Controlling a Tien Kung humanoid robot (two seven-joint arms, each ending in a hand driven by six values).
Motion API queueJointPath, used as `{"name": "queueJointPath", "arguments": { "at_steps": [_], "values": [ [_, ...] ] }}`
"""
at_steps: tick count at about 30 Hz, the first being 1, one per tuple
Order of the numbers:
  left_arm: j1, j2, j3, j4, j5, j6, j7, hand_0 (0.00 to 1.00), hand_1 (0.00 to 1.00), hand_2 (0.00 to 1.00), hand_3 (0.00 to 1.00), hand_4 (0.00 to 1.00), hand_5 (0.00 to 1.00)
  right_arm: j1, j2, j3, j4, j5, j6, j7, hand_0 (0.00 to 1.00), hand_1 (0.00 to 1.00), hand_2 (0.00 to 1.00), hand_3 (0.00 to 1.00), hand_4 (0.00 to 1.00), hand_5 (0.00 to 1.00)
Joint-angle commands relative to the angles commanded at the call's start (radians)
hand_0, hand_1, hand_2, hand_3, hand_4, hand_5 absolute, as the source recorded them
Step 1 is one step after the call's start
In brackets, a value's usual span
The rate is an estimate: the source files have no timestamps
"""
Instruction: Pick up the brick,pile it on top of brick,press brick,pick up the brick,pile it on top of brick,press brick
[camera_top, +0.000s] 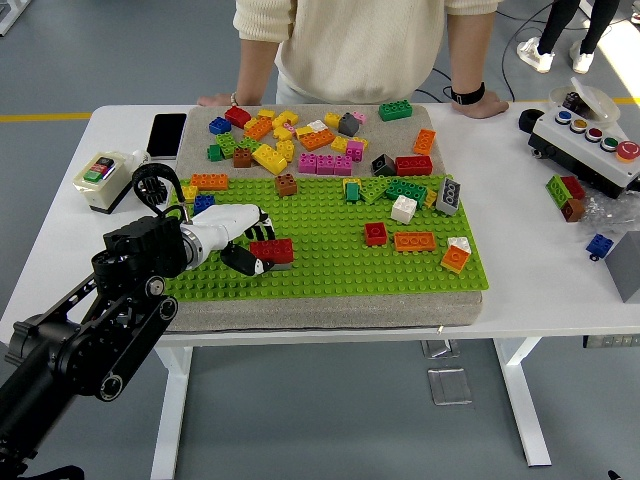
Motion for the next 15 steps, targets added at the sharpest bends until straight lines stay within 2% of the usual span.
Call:
{"name": "queueJointPath", "arguments": {
  "at_steps": [15],
  "values": [
    [0.0, -0.001, 0.002, 0.01, 0.0, 0.006, -0.002, 0.773, 0.689, 0.657, 0.588, 0.74, 0.265, -0.002, 0.002, -0.005, 0.0, 0.002, 0.003, -0.001, 0.753, 0.685, 0.727, 0.726, 0.998, 0.642]
  ]
}}
